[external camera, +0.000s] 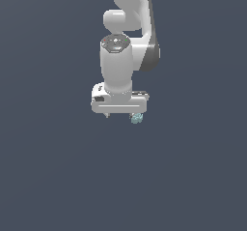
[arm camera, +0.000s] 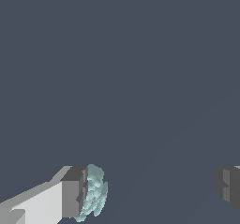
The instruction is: Pick up the object and move it to a goal position.
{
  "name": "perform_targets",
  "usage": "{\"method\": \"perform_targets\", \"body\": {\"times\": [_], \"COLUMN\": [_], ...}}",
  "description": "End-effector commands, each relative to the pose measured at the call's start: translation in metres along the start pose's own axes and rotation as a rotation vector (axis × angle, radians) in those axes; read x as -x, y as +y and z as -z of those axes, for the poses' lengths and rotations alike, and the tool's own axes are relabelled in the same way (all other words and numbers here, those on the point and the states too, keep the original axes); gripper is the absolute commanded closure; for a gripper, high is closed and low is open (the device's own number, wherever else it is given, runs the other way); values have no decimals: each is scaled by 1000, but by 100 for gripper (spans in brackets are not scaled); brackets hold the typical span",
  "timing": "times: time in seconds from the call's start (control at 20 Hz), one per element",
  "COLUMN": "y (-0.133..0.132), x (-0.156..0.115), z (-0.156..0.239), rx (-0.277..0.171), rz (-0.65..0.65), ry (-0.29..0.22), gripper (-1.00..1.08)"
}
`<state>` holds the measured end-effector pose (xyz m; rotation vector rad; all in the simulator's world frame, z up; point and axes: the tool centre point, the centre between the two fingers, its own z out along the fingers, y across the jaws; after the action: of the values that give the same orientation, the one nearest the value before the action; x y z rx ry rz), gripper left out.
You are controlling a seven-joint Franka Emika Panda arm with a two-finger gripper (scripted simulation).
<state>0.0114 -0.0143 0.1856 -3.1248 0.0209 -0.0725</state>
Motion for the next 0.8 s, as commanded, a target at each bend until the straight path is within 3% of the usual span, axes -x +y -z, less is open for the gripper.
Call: {"method": "perform_targets", "body": {"times": [0.0,0.4,0.75], "y": [0,6,2], "x": [0,8,11], "z": [0,-9,-13], "rx": [0,5,6], "rz": [0,24,36], "ry": [0,-35,-35], "gripper": [-92,-92,-92]}}
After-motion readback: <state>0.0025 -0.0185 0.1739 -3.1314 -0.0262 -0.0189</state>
